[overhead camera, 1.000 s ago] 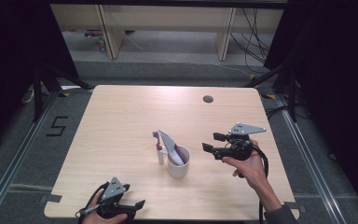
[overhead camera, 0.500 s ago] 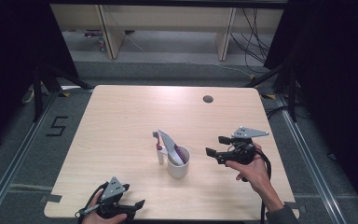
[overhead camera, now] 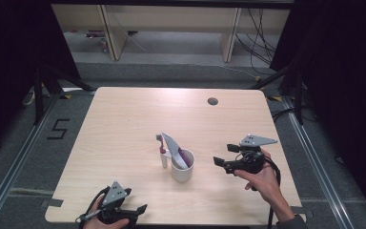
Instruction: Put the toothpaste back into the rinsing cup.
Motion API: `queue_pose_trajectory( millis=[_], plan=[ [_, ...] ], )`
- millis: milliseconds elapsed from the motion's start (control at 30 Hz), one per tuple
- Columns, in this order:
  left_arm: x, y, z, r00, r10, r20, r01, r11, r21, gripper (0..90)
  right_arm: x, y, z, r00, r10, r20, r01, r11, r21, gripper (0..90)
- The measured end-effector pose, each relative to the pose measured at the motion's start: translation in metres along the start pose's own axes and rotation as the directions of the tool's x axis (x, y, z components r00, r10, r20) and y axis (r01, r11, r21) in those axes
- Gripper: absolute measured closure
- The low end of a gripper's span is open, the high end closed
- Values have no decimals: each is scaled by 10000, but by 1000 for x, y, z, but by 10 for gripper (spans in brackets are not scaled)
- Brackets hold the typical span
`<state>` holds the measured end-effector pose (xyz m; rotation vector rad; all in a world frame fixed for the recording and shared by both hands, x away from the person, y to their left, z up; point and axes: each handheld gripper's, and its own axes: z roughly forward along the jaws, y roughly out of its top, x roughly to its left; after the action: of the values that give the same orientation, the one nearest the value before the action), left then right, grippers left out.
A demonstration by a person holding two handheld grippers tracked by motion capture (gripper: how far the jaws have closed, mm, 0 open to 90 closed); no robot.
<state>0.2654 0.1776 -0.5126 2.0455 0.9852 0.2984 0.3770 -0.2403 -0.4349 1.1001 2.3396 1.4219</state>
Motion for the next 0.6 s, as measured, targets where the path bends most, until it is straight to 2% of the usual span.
queue_pose_trajectory(
  millis=[100,133,200,267,367,433,533,600],
  plan=[
    [0,0,0,10000,44,-16,-44,10000,-4,179,-1,-4,-3,9998,171,64,-171,9999,0,183],
    [0,0,-1,10000,78,10,-78,10000,4,179,-3,-5,-5,9999,-57,152,56,10000,83,179],
    [0,0,0,10000,55,-11,-55,10000,-59,179,-5,-9,-8,9998,-12,219,11,10000,76,176],
    [0,0,0,10000,87,4,-87,10000,-9,179,-4,-13,-11,9993,288,227,-291,9995,107,175],
    [-1,0,1,10000,-12,24,13,9999,-150,179,-7,-19,-15,9991,207,363,-213,9996,172,174],
    [0,0,0,9999,138,-17,-138,9999,-16,179,-6,-22,-17,9988,323,380,-333,9991,276,171],
    [0,0,0,9999,103,-5,-103,9999,-19,179,-8,-26,-21,9987,30,508,-46,9995,309,171],
    [0,0,0,9999,139,-4,-139,9999,16,179,-6,-30,-22,9983,421,411,-433,9986,299,171]
  ],
)
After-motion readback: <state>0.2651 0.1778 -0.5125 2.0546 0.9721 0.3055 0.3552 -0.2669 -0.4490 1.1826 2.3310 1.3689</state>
